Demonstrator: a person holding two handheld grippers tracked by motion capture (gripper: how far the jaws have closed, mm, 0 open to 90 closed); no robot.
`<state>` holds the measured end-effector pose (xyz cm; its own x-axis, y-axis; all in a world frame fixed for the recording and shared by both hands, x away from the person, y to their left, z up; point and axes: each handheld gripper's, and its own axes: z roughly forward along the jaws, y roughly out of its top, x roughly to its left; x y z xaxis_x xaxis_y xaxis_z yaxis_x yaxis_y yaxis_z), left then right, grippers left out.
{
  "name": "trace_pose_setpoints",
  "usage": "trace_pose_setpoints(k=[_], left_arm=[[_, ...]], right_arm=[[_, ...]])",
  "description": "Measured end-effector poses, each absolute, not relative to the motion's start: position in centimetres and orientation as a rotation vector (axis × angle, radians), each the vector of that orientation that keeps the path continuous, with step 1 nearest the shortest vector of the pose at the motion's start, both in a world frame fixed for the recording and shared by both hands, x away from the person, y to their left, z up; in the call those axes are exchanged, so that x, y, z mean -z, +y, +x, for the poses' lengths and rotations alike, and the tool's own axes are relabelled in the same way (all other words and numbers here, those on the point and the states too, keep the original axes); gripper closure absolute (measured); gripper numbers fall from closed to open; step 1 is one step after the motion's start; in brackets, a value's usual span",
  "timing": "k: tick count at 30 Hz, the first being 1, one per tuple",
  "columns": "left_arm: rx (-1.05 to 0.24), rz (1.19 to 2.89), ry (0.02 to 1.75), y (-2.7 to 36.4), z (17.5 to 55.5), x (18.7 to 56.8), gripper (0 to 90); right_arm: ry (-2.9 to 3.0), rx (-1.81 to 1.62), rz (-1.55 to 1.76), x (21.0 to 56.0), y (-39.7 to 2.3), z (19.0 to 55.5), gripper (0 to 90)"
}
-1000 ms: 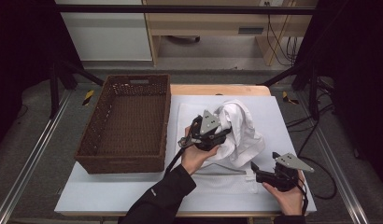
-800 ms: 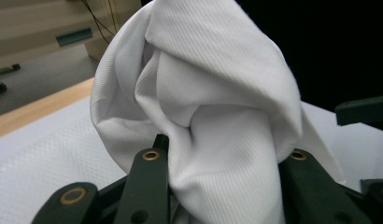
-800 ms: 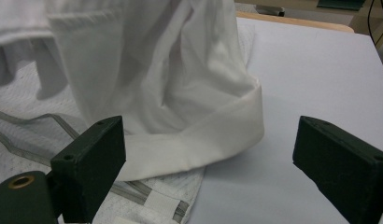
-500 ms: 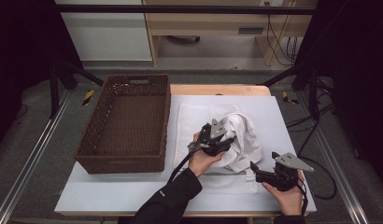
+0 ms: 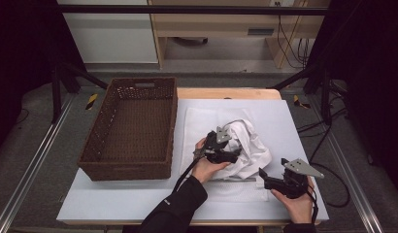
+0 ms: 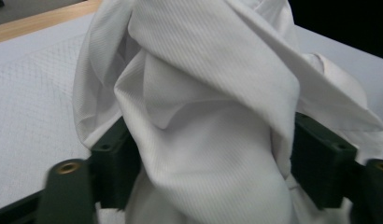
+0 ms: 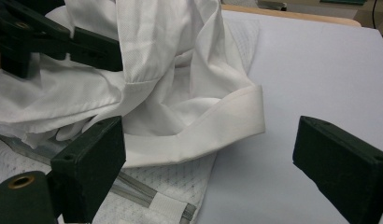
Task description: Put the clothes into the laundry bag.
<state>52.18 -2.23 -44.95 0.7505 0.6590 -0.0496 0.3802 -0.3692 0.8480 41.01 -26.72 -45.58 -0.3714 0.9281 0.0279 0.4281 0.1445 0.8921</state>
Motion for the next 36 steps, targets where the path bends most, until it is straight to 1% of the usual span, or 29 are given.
trace_pose_setpoints(k=[1,3,6,8,11,12,13,20,21,24,25,27,30,34,36], left_arm=[[-0.369,1.997,0.781,-2.0,52.1,44.8,19.0],[-0.382,1.979,0.773,-1.5,51.8,44.2,16.5],[-0.419,1.948,0.748,-0.4,50.9,43.0,15.9],[-0.414,1.946,0.743,0.5,50.3,42.1,15.5],[-0.449,1.970,0.732,1.8,49.3,41.0,19.4],[-0.451,1.974,0.725,2.3,48.9,40.6,23.6],[-0.455,1.977,0.718,2.8,48.5,40.4,23.6],[-0.454,1.959,0.662,5.2,45.5,39.9,37.6],[-0.445,1.942,0.650,5.5,45.2,39.8,37.9],[-0.518,1.885,0.577,6.4,44.1,39.7,37.4],[-0.520,1.889,0.570,6.6,43.8,39.7,36.9],[-0.486,1.917,0.572,7.1,43.3,39.8,37.0],[-0.505,1.938,0.568,7.8,42.6,40.5,38.1],[-0.465,1.978,0.611,8.6,42.0,41.8,40.4],[-0.450,2.010,0.634,8.9,41.8,42.3,40.0]], right_arm=[[1.877,-1.178,1.293,45.6,-26.7,41.0,9.9],[1.878,-1.179,1.294,45.6,-26.7,41.0,9.9],[1.876,-1.178,1.291,45.5,-26.7,41.0,9.9],[1.870,-1.181,1.287,45.5,-26.7,41.0,9.9],[1.866,-1.185,1.281,45.2,-26.5,40.9,9.9],[1.866,-1.209,1.284,45.0,-26.3,40.9,9.9],[1.866,-1.209,1.284,45.0,-26.3,40.9,9.9],[1.880,-1.232,1.268,43.9,-24.9,41.4,9.2],[1.881,-1.242,1.263,43.7,-24.6,41.5,9.2],[1.889,-1.255,1.251,43.3,-23.8,41.7,8.9],[1.889,-1.255,1.248,43.2,-23.5,41.8,8.9],[1.895,-1.264,1.251,43.0,-23.0,42.0,8.9],[1.895,-1.268,1.255,42.9,-22.2,42.5,8.9],[1.903,-1.271,1.269,42.8,-21.1,43.3,8.9],[1.905,-1.271,1.270,42.7,-20.5,43.7,8.9]])
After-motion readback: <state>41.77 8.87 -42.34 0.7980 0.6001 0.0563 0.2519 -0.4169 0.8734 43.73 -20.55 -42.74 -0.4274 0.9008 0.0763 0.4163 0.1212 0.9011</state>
